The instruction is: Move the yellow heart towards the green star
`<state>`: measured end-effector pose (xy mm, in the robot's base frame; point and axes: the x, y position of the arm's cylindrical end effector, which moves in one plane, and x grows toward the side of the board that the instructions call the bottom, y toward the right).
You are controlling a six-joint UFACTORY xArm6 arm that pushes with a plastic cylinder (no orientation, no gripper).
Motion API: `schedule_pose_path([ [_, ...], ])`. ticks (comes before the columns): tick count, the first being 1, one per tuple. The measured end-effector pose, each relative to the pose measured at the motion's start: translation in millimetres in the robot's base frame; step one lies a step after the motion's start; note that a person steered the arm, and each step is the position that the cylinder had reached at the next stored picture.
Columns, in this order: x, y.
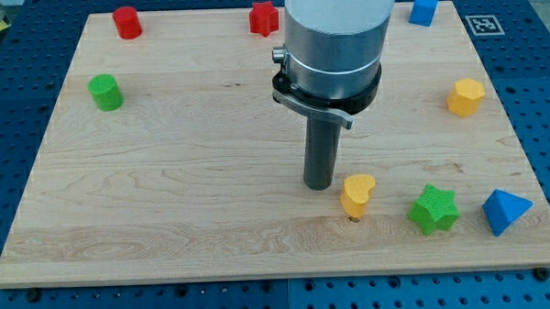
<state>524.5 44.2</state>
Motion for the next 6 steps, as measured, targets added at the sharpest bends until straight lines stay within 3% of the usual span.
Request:
schedule_pose_path([
  [6, 18, 39],
])
